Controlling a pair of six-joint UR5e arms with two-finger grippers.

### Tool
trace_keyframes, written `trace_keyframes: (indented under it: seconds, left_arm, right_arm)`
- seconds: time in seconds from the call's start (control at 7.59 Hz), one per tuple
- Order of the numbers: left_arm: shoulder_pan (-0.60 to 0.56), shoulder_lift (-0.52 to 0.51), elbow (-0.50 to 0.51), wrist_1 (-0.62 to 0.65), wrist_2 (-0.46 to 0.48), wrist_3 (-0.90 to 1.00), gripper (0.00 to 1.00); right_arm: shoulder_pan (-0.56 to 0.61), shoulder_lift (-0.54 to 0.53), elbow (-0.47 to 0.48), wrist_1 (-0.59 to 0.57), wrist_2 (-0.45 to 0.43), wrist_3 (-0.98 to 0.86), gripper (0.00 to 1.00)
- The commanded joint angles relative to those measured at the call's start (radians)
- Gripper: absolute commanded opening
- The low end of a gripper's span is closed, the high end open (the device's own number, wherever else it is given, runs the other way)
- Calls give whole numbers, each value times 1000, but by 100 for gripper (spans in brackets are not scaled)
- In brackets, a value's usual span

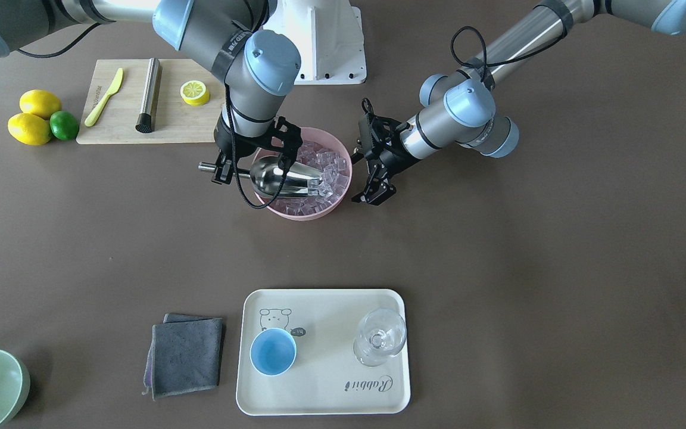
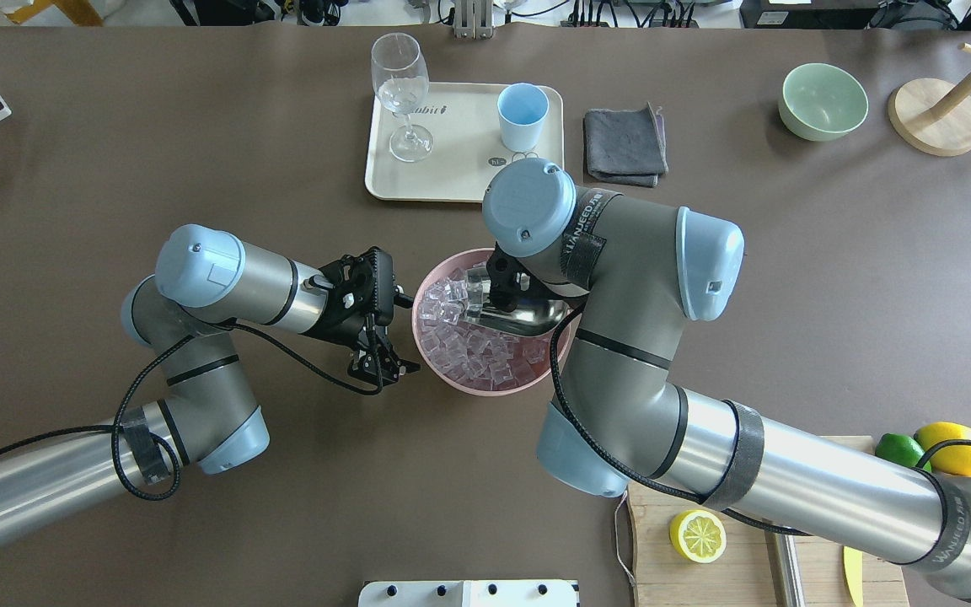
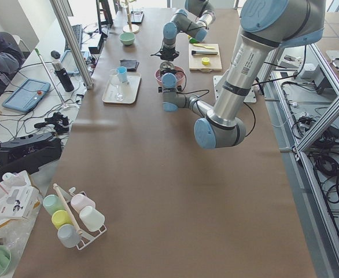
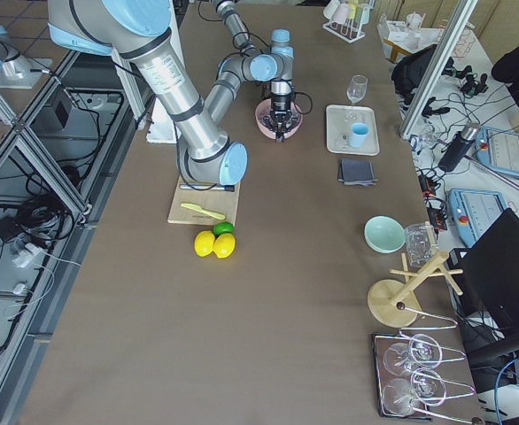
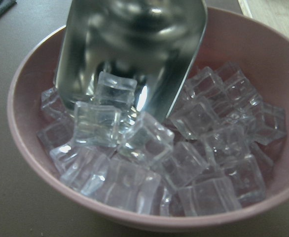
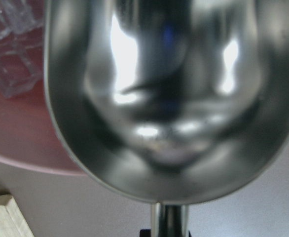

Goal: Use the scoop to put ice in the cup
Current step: 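Dig the scoop into the ice with the right gripper while left steadies bowl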

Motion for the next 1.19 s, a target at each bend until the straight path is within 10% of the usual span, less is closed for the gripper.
trace_keyframes:
  seconds: [0.0, 1.05]
  left_arm:
    - [2, 0, 1, 5, 0, 0, 98]
    - [2, 0, 2, 27, -1, 0, 98]
  right_arm:
    - [-7, -25, 7, 26, -4, 11, 0]
    - [-11, -31, -11, 199, -1, 87, 0]
